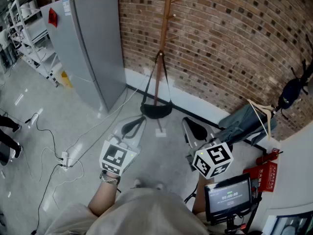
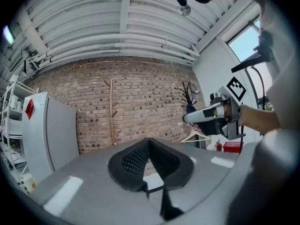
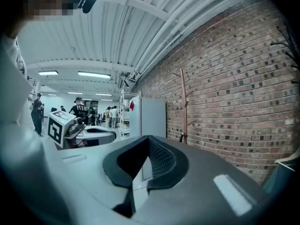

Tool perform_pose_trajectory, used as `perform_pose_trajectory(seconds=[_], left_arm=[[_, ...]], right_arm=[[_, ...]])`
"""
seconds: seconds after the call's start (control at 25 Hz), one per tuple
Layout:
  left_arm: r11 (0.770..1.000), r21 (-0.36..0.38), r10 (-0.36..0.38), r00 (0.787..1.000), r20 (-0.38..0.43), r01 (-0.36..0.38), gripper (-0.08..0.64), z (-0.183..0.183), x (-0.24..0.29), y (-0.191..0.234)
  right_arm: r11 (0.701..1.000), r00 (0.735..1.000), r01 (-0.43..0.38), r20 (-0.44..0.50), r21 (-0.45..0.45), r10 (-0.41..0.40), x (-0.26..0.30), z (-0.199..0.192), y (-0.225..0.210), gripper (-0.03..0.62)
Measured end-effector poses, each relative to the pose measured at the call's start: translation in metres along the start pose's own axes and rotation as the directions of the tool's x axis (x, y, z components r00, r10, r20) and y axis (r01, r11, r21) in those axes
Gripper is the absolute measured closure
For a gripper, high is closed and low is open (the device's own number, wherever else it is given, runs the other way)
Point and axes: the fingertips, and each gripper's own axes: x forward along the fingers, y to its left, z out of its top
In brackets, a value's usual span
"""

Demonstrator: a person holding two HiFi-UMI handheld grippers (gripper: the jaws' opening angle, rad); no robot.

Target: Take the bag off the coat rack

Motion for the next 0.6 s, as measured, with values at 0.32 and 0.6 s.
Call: perform_pose_trajectory(seconds=[0.32, 0.6], left_arm=[[1.000, -0.020, 0.012, 1.000, 0.004, -0.012, 0.560, -0.002, 0.002, 0.013], [1.000, -0.019, 0.007, 1.000, 0.004, -0.007, 0.560, -0.007, 0.006, 0.022]], right_arm=[[1.000, 1.000, 0.011, -0.012, 0.003, -0.011, 0.009, -0.002, -0.004, 0.592], [0.998, 0.999, -0.022, 0.025, 0.058, 0.020, 0.019, 0.002, -0.002, 0.591]])
